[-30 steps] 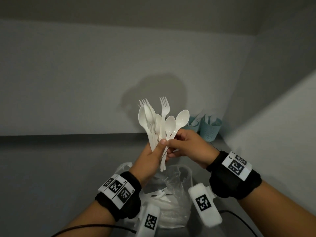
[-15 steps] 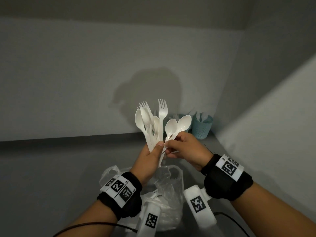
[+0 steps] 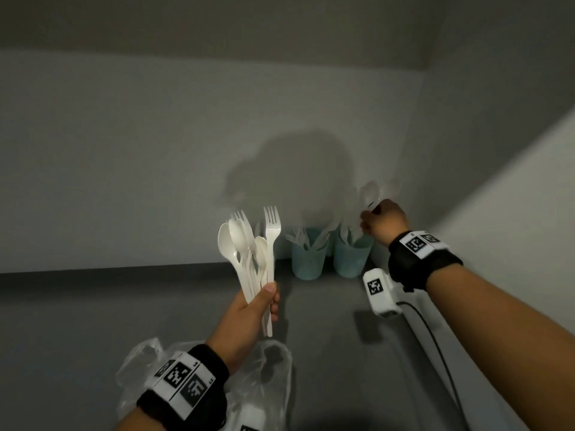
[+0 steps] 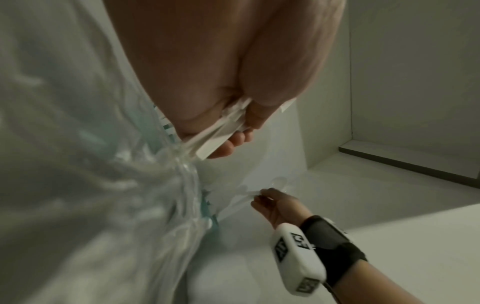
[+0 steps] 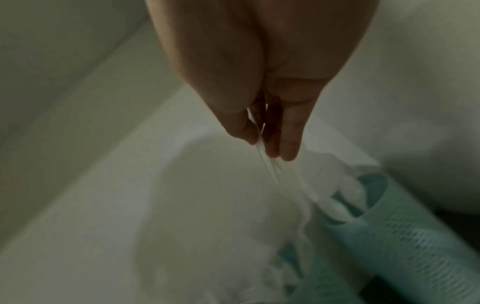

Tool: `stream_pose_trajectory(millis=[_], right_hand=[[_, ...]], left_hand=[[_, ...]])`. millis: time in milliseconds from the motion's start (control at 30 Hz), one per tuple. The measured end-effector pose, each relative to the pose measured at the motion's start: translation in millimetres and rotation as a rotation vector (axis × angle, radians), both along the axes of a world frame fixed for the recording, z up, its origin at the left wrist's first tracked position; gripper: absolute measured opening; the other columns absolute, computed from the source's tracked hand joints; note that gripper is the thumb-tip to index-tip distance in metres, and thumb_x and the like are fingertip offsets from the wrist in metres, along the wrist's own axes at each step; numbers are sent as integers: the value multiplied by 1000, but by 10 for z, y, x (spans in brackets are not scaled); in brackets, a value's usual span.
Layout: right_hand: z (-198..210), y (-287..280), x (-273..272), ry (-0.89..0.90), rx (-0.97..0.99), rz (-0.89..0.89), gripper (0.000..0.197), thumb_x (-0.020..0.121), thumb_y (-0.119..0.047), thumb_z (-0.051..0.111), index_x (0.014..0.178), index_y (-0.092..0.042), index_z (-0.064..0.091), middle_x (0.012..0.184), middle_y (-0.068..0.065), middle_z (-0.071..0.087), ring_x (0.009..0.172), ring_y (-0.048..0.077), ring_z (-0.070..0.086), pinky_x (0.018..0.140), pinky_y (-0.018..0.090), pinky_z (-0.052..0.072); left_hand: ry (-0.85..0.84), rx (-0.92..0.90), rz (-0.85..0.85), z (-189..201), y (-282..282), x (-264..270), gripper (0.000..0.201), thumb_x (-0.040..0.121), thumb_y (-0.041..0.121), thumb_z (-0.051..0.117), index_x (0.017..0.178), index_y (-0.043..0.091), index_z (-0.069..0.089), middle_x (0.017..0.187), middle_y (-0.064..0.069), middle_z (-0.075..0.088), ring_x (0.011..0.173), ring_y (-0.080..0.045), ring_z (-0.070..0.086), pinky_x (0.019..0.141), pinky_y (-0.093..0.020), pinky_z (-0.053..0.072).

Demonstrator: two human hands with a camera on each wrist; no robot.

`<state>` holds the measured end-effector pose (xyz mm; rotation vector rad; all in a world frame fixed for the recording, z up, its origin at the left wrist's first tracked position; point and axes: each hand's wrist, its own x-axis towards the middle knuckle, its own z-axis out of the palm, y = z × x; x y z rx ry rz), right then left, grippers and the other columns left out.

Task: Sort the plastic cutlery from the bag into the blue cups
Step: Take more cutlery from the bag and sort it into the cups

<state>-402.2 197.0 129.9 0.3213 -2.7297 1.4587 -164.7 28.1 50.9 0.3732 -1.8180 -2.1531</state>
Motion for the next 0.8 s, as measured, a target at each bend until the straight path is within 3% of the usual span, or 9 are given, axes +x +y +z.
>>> stream_pose_trajectory(millis=[67,133,233,367,533,600,700,800], right_hand=[[-107,-48,-326,15,188,-42,21,82,-14,58,76,5,65,81,22,67,76,33,64,63,34,45],[-225,-101,-540,9,310,-34,19,84,-17,59,82,1,62,91,23,64,82,32,59,65,29,36],[-427,-172,-700,-56,415,5,31,88,-20,60,104,6,62,113,24,63,105,38,60,77,34,43],[-616,-204,-736,-141,499,-3,32,90,-19,60,105,9,63,116,24,64,108,37,61,82,34,46],[-584,-171,-703,-127,557,-3,44,82,-23,71,117,2,60,120,22,63,111,35,61,89,33,48],[-497,-162,-674,-129,541,-20,45,78,-23,75,111,5,62,116,22,64,111,35,61,86,33,48],[-306,-167,-530,-73,478,-7,44,84,-39,66,86,5,64,94,21,67,108,36,62,76,33,43],[-61,-245,-119,71,362,138,46,88,-44,57,86,1,69,89,17,70,84,30,64,71,28,41]], left_hand=[[11,44,14,-12,-32,-44,20,96,22,49,86,8,60,72,-1,56,67,-13,51,68,-30,46],[20,71,31,-18,-76,-78,19,93,24,52,86,8,61,72,-1,57,66,-13,52,70,-33,46],[48,79,66,-18,-164,-123,23,88,32,61,84,10,63,73,-3,57,65,-14,51,70,-35,45],[71,63,96,4,-210,-177,25,83,33,58,86,9,62,76,-6,56,66,-15,51,68,-34,44],[81,72,94,11,-168,-123,20,91,26,54,88,7,61,76,-6,55,67,-15,50,68,-34,44],[87,64,87,43,-161,-86,20,92,24,53,87,7,61,76,-6,55,68,-16,50,69,-34,44],[103,64,59,119,-152,-19,19,91,28,58,81,13,64,76,-6,54,67,-15,50,68,-33,43],[112,60,11,179,-130,44,18,85,31,57,74,19,66,75,-3,55,66,-13,50,66,-31,44]])
